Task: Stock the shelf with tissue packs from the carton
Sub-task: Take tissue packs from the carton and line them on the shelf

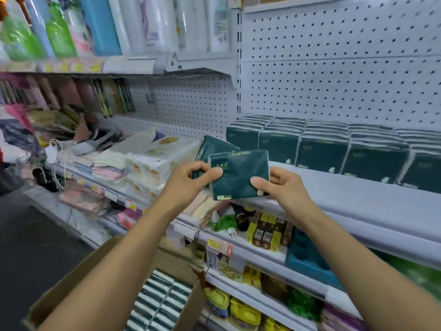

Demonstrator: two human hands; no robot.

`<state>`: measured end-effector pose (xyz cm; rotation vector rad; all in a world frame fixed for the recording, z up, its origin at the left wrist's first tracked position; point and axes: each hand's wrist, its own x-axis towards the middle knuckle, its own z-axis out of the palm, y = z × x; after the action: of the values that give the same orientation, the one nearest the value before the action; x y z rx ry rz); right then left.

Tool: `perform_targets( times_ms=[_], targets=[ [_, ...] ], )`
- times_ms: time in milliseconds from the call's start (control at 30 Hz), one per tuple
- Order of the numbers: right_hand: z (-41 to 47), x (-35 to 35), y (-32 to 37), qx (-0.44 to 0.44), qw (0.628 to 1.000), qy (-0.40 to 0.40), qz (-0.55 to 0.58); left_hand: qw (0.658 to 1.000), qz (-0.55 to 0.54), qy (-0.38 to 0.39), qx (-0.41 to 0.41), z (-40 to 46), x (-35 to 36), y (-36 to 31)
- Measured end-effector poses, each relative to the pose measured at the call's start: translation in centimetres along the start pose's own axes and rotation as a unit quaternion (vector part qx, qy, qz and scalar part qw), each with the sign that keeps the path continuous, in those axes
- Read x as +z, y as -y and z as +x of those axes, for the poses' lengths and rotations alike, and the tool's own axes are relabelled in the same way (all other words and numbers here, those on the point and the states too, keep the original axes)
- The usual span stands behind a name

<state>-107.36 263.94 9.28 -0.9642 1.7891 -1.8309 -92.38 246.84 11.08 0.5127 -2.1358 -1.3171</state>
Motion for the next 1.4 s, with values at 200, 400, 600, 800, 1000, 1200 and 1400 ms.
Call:
perform_targets(
  times_ms=[200,400,600,800,1000,1200,1400],
  targets=[
    [3.0,-2.8,0.1,-0.006,0.993,-0.032,-0.116,0.994,0.098,-0.039,0.039,4.3,0.9,0.9],
    [7.1,-3.1,-1.9,0.041,0.976,-0.103,-0.188,0.969,0.193,-0.147,0.045,8.5,-0.5,3.1],
    [10.5,-0.7,-3.1,0.053,0.952,-0.159,-0.257,0.976,0.171,-0.122,0.057,12.3,-2.4,6.9],
    [14.1,2.0,-3.4,0.033,0.921,-0.215,-0.322,0.988,0.092,-0.095,0.082,15.4,-4.8,8.0],
    [16.1,3.6,-3.3,0.059,0.875,-0.27,-0.397,0.994,0.031,-0.099,0.034,16.8,-5.4,8.0],
    [16.6,3.5,-3.6,0.074,0.862,-0.278,-0.418,0.994,-0.024,-0.101,0.041,17.5,-5.0,8.1],
    [15.5,3.2,-3.6,0.022,0.884,-0.271,-0.38,0.989,-0.099,-0.088,0.07,17.4,-4.6,8.0]
  ],
)
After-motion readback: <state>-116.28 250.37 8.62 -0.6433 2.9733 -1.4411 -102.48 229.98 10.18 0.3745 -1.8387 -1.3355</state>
